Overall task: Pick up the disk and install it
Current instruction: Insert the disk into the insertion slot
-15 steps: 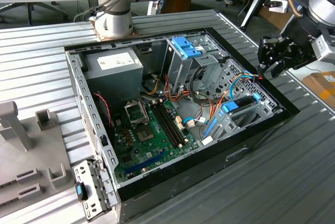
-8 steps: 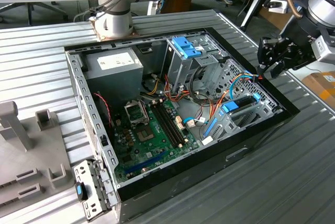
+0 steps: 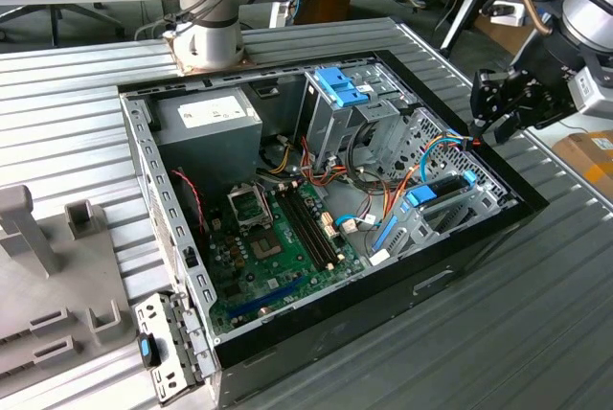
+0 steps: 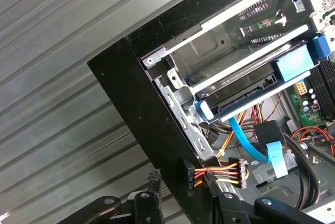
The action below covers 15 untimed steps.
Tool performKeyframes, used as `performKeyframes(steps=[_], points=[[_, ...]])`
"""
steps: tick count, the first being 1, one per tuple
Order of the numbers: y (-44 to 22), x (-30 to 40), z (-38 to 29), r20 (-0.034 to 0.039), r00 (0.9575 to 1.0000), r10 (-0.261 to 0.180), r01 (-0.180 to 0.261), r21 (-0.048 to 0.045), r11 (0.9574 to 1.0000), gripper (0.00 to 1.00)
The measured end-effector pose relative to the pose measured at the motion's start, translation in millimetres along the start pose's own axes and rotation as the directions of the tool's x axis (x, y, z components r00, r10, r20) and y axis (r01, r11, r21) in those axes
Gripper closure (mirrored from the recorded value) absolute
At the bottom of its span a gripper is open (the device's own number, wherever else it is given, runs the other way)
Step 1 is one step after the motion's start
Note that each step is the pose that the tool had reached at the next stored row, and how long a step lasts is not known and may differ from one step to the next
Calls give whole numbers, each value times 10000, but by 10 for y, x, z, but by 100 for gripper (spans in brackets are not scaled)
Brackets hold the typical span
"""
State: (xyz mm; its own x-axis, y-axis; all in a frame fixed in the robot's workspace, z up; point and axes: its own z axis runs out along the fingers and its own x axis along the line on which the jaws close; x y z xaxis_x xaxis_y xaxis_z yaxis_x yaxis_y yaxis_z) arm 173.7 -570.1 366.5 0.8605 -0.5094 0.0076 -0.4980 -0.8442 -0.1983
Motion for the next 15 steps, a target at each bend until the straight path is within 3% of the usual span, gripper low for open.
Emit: performKeyframes(steps=[15], points=[[7, 0, 33, 0, 10000, 0, 0, 0, 10000, 56]])
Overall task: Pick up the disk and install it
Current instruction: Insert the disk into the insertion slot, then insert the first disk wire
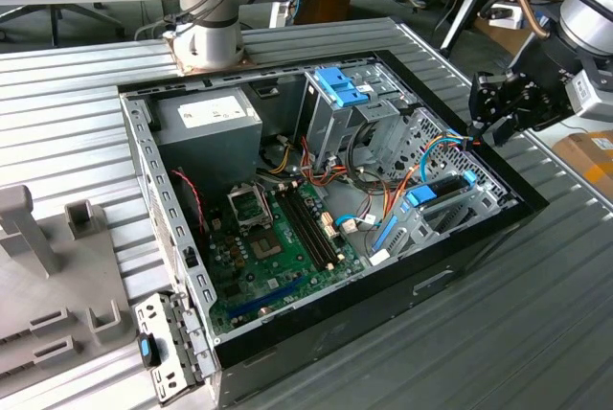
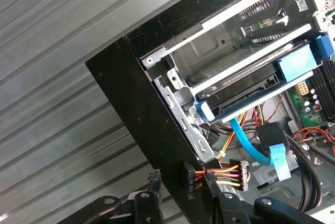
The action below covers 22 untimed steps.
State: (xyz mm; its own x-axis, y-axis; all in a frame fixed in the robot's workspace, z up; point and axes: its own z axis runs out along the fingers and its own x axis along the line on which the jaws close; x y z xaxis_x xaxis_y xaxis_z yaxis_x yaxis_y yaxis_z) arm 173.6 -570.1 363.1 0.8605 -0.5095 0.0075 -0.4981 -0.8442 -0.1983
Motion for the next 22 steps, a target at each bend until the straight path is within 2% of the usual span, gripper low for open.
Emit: performKeyframes(steps=[8, 12, 22], points=[[0, 0, 2, 0, 10000, 0, 0, 0, 10000, 56], [-5, 2, -32, -4, 10000, -2, 2, 4, 10000, 56], [50, -16, -33, -38, 10000, -7, 7, 24, 10000, 56]])
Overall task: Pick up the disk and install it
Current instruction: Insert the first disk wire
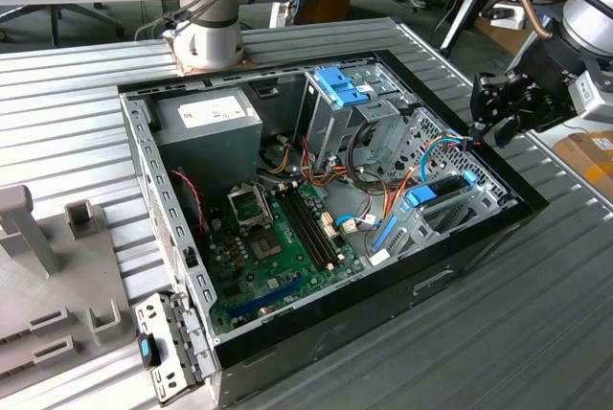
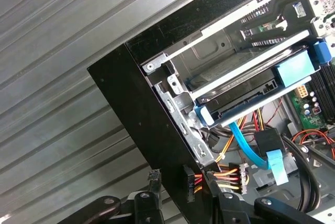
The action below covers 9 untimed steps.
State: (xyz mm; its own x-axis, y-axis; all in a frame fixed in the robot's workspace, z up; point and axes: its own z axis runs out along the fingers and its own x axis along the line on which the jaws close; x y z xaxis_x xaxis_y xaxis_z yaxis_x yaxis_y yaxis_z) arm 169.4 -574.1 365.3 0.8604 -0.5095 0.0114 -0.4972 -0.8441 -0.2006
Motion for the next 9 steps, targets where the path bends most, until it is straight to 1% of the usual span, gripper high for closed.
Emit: performKeyframes(steps=[3, 6, 9], points=[[6, -3, 2, -2, 10000, 0, 0, -2, 10000, 56], [28, -31, 0, -8, 10000, -1, 1, 3, 10000, 56], [28, -31, 0, -12, 10000, -4, 4, -2, 10000, 56]])
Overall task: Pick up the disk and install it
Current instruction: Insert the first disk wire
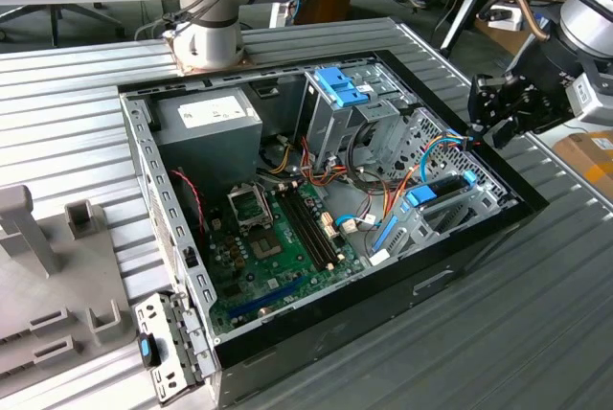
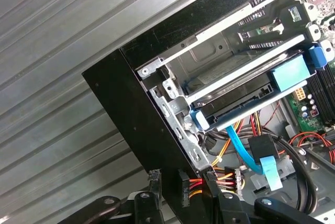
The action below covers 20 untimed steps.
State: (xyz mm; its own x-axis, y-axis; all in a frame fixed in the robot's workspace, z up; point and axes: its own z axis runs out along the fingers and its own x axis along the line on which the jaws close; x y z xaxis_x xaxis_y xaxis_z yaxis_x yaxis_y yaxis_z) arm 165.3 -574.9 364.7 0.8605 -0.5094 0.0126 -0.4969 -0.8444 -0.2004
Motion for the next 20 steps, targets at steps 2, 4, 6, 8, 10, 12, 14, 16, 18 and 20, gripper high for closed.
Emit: performKeyframes(steps=[2, 4, 6, 8, 10, 12, 14, 16, 18, 20], points=[[0, 0, 0, -2, 10000, 0, 0, -3, 10000, 56], [0, 0, 0, -3, 10000, 0, 0, -5, 10000, 56], [0, 0, 0, -4, 10000, 0, 0, -8, 10000, 71], [0, 0, 0, -5, 10000, 0, 0, -9, 10000, 77], [2, 0, 5, -7, 10000, -1, 1, -11, 10000, 77], [6, 1, 12, -6, 10000, 0, 0, -11, 10000, 77], [6, 2, 13, -7, 10000, -1, 1, -11, 10000, 77], [6, 1, 13, -7, 10000, -1, 1, -10, 10000, 77], [9, -2, 14, -5, 10000, -1, 1, -9, 10000, 77], [9, -2, 13, -7, 10000, -1, 1, -11, 10000, 77]])
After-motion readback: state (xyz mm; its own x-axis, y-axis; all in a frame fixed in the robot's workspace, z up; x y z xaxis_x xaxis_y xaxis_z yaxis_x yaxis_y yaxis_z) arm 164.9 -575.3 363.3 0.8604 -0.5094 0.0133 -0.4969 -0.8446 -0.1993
